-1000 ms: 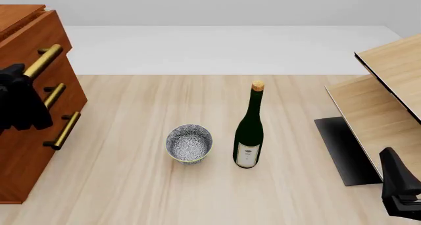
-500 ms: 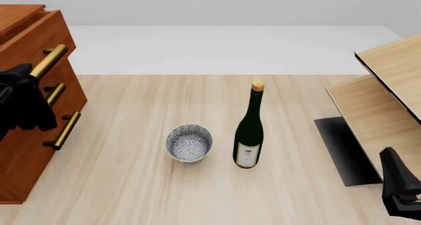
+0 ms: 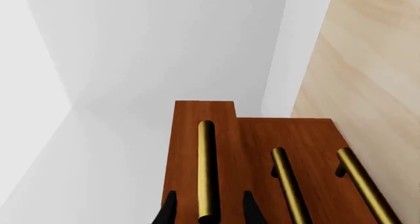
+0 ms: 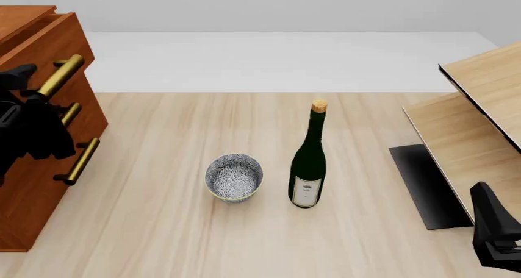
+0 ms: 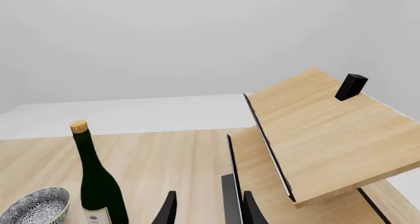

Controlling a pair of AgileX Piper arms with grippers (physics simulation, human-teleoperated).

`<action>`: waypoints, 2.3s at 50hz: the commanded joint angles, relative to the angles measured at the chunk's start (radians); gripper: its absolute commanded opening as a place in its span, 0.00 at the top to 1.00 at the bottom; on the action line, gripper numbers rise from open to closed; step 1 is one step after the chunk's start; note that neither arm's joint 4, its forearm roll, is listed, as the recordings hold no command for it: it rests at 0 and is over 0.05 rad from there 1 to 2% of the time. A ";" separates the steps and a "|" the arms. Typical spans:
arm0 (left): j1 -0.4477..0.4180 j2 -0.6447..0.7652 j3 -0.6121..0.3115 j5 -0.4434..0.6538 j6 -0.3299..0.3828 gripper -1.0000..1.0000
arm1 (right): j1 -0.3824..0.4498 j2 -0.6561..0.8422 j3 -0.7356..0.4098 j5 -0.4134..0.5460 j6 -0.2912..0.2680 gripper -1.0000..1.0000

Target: Close the bottom drawer of the cabinet and open the top drawer.

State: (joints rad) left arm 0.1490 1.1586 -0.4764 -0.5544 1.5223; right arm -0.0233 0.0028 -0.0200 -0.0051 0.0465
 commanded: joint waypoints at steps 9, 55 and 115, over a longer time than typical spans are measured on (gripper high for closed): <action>-0.011 -0.008 -0.005 0.013 -0.001 0.00 | -0.001 -0.001 0.000 0.001 0.000 0.00; -0.086 -0.040 -0.022 0.047 0.001 0.00 | -0.003 0.001 -0.004 0.001 0.006 0.00; -0.254 -0.117 -0.074 0.141 -0.019 0.00 | -0.023 -0.001 -0.003 0.004 0.040 0.00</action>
State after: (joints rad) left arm -0.0839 1.0725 -0.5343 -0.4511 1.5167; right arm -0.0409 0.0015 -0.0222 -0.0019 0.0804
